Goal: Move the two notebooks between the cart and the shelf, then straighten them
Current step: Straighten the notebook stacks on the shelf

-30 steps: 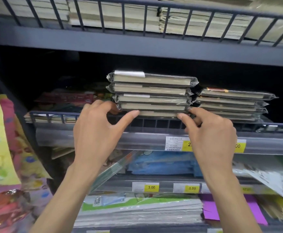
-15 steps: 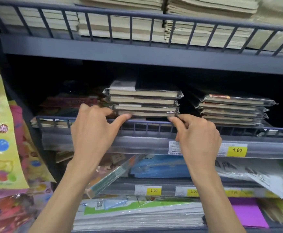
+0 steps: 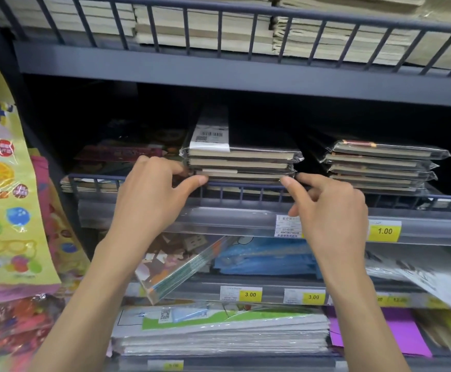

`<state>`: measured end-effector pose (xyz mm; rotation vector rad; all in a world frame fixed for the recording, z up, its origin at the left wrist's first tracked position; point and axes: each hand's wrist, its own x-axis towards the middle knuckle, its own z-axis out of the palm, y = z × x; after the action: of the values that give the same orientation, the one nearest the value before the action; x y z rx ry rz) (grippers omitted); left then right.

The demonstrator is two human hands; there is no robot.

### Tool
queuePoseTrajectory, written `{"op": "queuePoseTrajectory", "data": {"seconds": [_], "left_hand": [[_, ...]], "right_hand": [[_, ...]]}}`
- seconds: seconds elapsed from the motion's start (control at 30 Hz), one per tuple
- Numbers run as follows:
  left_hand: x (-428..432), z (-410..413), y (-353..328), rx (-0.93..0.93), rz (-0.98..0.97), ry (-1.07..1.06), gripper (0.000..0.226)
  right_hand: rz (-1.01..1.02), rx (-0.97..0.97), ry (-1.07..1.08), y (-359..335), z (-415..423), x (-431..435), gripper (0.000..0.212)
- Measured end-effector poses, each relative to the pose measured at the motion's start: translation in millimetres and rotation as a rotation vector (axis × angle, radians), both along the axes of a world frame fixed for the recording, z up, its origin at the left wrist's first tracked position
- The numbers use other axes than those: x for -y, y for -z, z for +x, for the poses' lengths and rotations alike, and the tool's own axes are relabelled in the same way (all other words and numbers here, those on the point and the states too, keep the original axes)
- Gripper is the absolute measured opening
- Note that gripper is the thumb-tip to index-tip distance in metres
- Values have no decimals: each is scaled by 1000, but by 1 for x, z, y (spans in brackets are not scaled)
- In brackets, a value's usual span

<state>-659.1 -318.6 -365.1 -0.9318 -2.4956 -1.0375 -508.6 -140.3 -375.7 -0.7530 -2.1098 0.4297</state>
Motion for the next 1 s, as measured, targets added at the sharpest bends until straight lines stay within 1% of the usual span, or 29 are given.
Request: {"op": "queuePoseTrajectory", "data": {"seconds": [0.1,0.27,0.33,0.43,0.57,0.73,0.83,0.93,1.0], "left_hand": [[-2,-1,-3,9,-6,12,39],[-4,-2,-5,-26,2,-2,42],[-6,-2,-8,-22,-17,-20,37],[-8,-4,-11,-37,-44,-39,30],[-11,-7,-14,-27,-57,-18,33],[-15,-9,-16,0,-74,-22,34],[-16,-10,-14,-3,-85,-13,39],[-13,-9,-10,-29,-15,8,42],[-9,-6,-9,-28,100,36,34]], "right_hand": [[-6,-25,-60,-1,-4,-3,37],[-56,-84,-139,4,-6,-6,37],[-66,-87,-146,6,-6,-5,37],[-60,-108,-117,8,-7,-5,35],[-82,-113,-57,4,-9,-4,33],[-126,-69,-22,-1,-7,-7,30],[-127,-62,-14,-2,-7,-7,29],[-70,-66,-9,3,-5,-4,34],[-34,-107,-1,6,-5,-2,40]]}}
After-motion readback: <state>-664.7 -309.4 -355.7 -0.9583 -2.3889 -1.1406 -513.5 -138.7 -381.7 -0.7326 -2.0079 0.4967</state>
